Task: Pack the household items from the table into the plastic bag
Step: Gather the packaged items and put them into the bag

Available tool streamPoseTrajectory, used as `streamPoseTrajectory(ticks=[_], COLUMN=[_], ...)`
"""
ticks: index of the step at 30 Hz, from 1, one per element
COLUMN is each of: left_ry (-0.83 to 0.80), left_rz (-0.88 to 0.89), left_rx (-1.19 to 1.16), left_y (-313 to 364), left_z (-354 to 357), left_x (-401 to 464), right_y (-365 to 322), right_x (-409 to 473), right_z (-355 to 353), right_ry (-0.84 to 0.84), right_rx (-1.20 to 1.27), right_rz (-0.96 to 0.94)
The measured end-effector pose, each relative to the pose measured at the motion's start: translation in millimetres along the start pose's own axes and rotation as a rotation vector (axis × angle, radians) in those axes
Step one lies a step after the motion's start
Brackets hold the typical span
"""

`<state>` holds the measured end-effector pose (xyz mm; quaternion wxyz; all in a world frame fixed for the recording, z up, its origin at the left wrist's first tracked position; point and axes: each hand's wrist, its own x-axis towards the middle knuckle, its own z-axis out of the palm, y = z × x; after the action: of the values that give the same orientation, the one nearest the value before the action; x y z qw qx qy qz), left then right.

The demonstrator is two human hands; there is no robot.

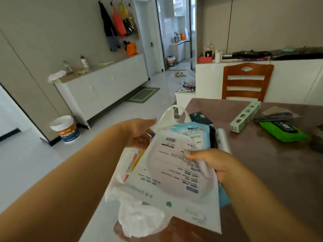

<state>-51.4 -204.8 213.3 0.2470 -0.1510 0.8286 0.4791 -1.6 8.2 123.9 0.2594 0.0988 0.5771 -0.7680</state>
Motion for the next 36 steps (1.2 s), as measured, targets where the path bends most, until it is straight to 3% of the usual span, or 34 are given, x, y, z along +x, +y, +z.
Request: streamPoseTrajectory(ticks=[10,14,21,23,25,27,29,31,33,36], left_ry=[0.092,0.157,0.122,0.138,0.153,0.148,0.068,-0.067,-0.181,-0.203], left_rz=[0.026,0.078,-0.011,0.011,0.033,0.061,0.046,-0.003,-0.045,-0.063], left_rx=[0.225,0.447,0.554,0.557,0.565,0.608,0.620,0.584,0.549,0.561], left_y=[-24,-21,-24,-23,-22,-23,-27,-32,-37,-39], left_z=[-15,-20,-15,-18,-20,-20,-18,-13,-8,0], left_x=[27,35,50,55,60,64,66,63,58,53], right_y=[-33,-34,-18,-13,-16,-22,-24,-18,-11,-12], right_x=[75,99,122,127,121,115,116,127,140,152], right_z=[27,22,29,33,34,27,13,-3,-14,-20], right_ry=[0.148,0.243,0.289,0.355,0.510,0.692,0.881,0.836,0.672,0.547], right_rx=[-0.291,-0.416,-0.336,-0.592,-0.934,-1.110,-1.230,-1.230,-1.048,-0.976], right_rz=[0.089,0.136,0.152,0.095,-0.080,-0.301,-0.398,-0.235,-0.040,0.007])
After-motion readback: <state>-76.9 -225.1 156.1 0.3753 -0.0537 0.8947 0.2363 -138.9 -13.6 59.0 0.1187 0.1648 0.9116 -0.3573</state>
